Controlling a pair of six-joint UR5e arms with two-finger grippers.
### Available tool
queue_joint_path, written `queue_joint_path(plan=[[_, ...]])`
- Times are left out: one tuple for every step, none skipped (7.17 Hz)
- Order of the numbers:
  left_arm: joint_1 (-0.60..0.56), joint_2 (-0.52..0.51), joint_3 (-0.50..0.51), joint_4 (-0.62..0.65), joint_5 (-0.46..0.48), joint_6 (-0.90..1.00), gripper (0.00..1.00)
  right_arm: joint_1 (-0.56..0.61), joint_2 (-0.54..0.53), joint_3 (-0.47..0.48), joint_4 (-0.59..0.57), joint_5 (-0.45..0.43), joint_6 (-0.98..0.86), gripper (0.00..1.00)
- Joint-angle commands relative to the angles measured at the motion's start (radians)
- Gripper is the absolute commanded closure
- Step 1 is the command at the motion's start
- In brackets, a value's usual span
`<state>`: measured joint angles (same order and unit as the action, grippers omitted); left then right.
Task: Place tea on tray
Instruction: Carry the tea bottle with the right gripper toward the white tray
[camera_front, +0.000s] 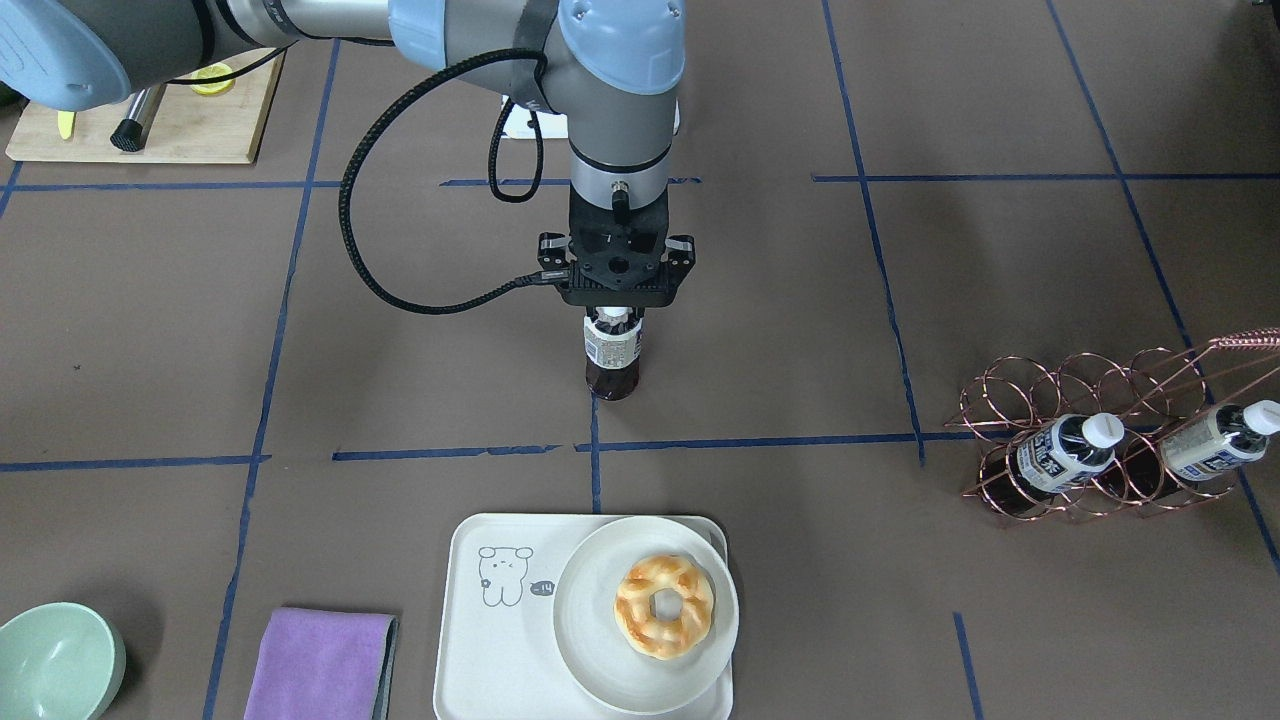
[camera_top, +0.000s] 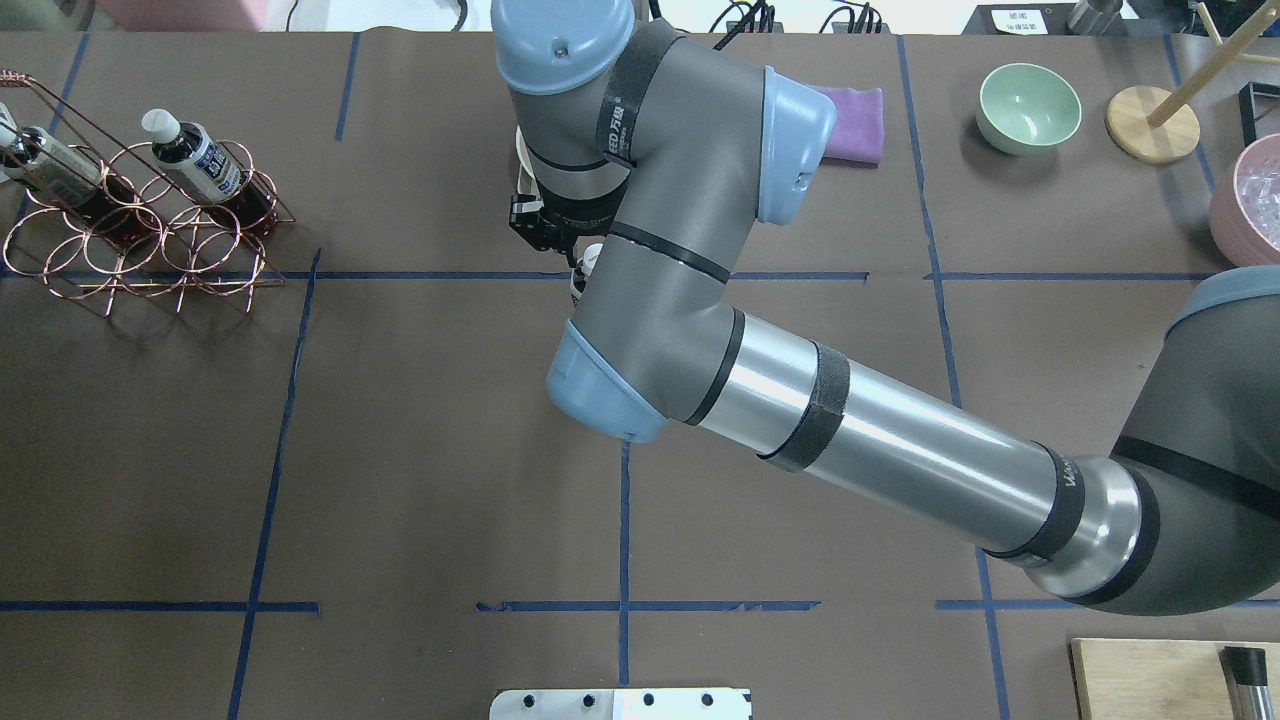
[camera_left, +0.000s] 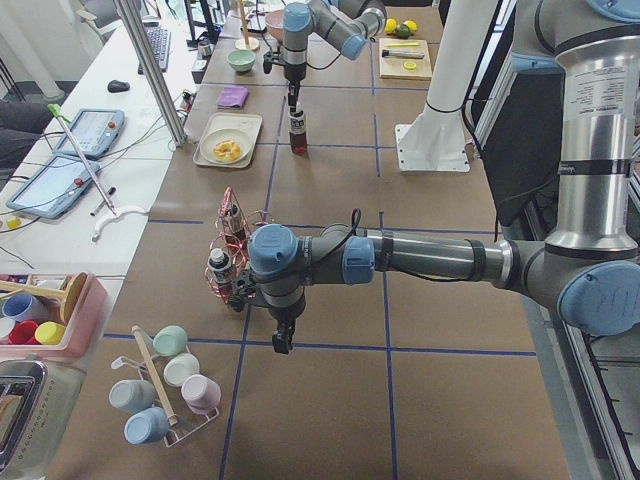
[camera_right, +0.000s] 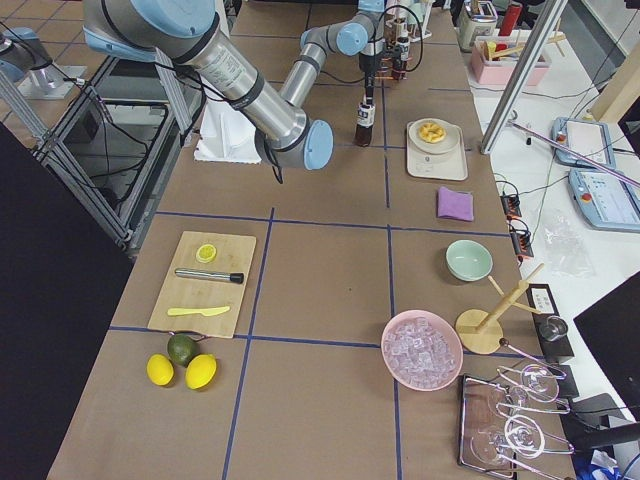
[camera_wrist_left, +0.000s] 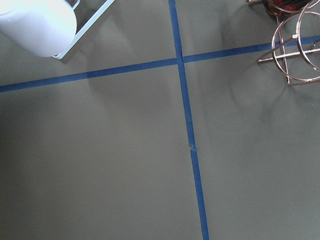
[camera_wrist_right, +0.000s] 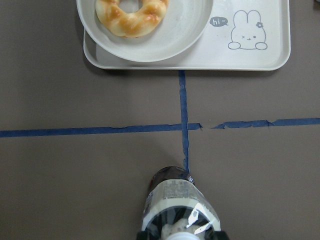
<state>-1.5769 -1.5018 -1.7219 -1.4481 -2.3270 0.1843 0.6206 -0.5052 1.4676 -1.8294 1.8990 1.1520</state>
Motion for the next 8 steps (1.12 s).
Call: queue_joint_path(plan=[[0.000, 0.000, -0.002, 0.000, 0.000, 0.000, 0.00, -0.002, 0.002, 0.000, -0.001, 0.000, 0.000, 0.78], [0.000, 0.000, -0.002, -0.002, 0.000, 0.000, 0.00, -0.002, 0.008, 0.000, -0.001, 0.003, 0.000, 0.98], [0.000, 0.000, -0.005, 0.000, 0.000, 0.000, 0.00, 0.008, 0.014, 0.000, -0.008, 0.002, 0.000, 0.99], [0.000, 0.000, -0.008, 0.000, 0.002, 0.000, 0.00, 0.063, 0.017, -0.004, -0.007, 0.014, -0.017, 1.00], [0.002, 0.000, -0.008, 0.000, 0.000, 0.000, 0.00, 0.141, 0.019, -0.039, -0.007, 0.068, -0.126, 1.00], [0.002, -0.001, -0.008, 0.000, 0.000, 0.000, 0.00, 0.218, 0.033, -0.120, 0.004, 0.116, -0.208, 1.00], [0.000, -0.003, -0.008, 0.000, 0.000, -0.002, 0.00, 0.282, 0.096, -0.276, 0.047, 0.145, -0.281, 1.00], [0.000, -0.006, -0.008, 0.000, 0.002, -0.002, 0.00, 0.324, 0.140, -0.441, 0.179, 0.184, -0.288, 1.00]])
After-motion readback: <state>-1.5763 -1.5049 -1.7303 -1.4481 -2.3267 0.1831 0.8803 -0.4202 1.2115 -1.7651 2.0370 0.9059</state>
